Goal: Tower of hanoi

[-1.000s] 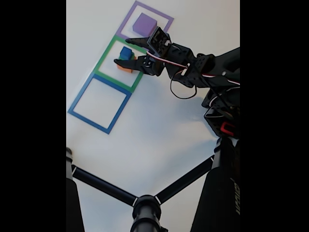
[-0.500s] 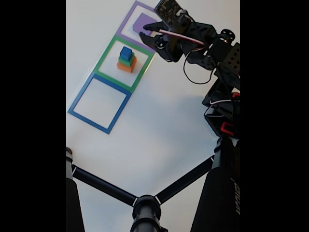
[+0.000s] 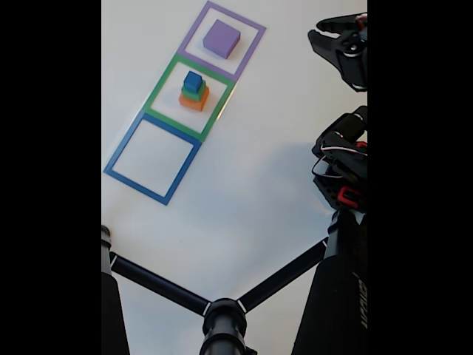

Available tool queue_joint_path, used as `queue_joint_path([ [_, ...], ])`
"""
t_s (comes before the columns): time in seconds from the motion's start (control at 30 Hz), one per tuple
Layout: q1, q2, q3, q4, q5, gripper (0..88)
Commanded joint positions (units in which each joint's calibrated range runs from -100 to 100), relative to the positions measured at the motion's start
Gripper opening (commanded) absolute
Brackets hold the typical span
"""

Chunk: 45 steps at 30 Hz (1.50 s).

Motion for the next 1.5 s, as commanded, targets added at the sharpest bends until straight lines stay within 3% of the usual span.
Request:
queue_joint_path([
  [0.0,2.2,0.9,-4.2,1.6,0.4,0.3],
  [0.43,10.5,1.0,1.5,-0.5,0.4,3.2],
  [0.7,12.7,-1.9,19.5,-14.4,0.4,1.8],
  [0.8,13.3,-2.6,28.8,-23.7,0.4,20.9],
  [0.87,13.8,-2.6,34.8,-30.9,0.4,27.3],
  [0.97,14.3,-2.2,45.9,-44.3,0.4,30.1],
  [1.17,15.3,4.3,68.6,-81.6,0.4,37.7],
  [1.33,14.6,11.3,74.2,-95.2,0.4,51.4],
  [1.47,13.8,18.5,76.4,-105.7,0.4,48.9],
])
